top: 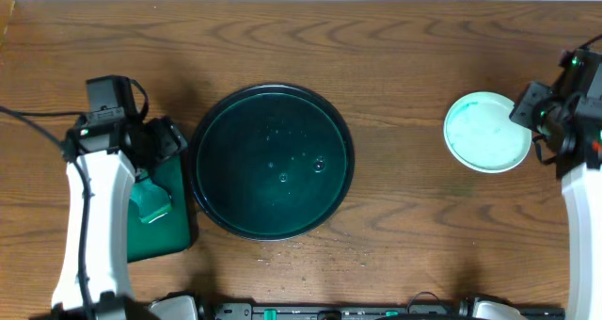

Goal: Clean dirty plates on tray and stack at the side

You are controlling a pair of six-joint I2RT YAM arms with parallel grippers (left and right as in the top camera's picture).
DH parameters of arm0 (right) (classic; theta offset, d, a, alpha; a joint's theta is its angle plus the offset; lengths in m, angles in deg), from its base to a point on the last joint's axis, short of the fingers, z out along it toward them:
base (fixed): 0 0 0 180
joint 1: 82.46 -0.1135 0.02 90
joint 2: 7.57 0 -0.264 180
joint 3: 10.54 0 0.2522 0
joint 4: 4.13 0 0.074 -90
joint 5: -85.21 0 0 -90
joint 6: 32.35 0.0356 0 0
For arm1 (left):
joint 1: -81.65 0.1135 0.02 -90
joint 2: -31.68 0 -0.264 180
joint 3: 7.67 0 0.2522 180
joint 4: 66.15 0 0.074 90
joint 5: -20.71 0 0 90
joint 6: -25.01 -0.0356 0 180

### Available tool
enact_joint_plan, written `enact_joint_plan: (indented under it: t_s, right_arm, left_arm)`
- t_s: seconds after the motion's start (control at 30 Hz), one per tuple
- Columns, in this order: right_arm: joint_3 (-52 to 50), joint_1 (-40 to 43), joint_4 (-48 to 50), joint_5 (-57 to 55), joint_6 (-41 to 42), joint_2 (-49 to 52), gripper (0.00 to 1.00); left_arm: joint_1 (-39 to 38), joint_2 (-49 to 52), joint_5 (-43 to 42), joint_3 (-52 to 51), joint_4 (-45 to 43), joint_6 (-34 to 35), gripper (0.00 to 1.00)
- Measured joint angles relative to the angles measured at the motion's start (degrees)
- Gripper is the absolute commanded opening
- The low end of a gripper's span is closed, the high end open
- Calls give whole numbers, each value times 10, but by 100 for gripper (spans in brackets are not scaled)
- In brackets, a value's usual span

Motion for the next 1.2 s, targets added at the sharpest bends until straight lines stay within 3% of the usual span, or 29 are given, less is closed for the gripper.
enact_joint_plan:
  t_s: [0.4,0.83,1.2]
  right_arm:
    - [0,-69,10,0,-98,-125,40]
    - [0,-71,-3,-1,-133,-150,44]
    - [0,-71,-13,-1,-139,-150,50]
  left_arm:
    - [0,-222,28,75,61,-47,86]
    - [0,-520,76,86,101,-31,86]
    - [0,-538,99,76,111,-29,86]
